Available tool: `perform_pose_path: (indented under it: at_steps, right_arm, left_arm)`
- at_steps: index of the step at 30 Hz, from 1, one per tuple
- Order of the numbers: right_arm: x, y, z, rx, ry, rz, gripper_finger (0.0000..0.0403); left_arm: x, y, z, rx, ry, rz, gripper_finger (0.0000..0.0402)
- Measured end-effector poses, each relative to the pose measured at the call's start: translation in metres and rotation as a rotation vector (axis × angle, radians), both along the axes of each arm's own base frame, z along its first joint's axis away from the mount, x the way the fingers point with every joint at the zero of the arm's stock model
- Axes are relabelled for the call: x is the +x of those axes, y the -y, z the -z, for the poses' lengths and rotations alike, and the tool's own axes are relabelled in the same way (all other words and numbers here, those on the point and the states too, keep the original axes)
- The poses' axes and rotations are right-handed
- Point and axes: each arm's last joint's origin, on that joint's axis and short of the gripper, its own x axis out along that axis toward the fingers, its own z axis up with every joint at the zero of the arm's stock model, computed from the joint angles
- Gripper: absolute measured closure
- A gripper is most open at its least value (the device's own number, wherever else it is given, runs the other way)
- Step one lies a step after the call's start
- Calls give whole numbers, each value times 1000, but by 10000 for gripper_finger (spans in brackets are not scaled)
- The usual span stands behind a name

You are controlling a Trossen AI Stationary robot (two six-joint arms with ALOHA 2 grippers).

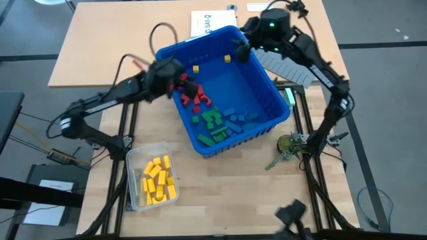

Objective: Sort Items/Unsort Items

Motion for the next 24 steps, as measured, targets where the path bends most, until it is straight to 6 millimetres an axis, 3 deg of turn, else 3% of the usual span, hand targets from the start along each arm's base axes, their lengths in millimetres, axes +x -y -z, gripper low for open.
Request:
perform_pose_path:
  at_steps: [5,9,16,24]
  right_arm:
    - [-25,-12,-4,-12,4,40,142]
    - [-36,-13,2,-11,5,76,142]
    - [-48,-6,25,34,32,155,142]
    - [-52,-2,51,64,107,193,142]
  left_arm:
    - [32,-49,-1,9,-83,-65,154]
    - [56,-91,11,-18,-115,-120,154]
    - [91,-155,61,-117,-127,-232,154]
    - [102,-193,119,-280,-85,-302,154]
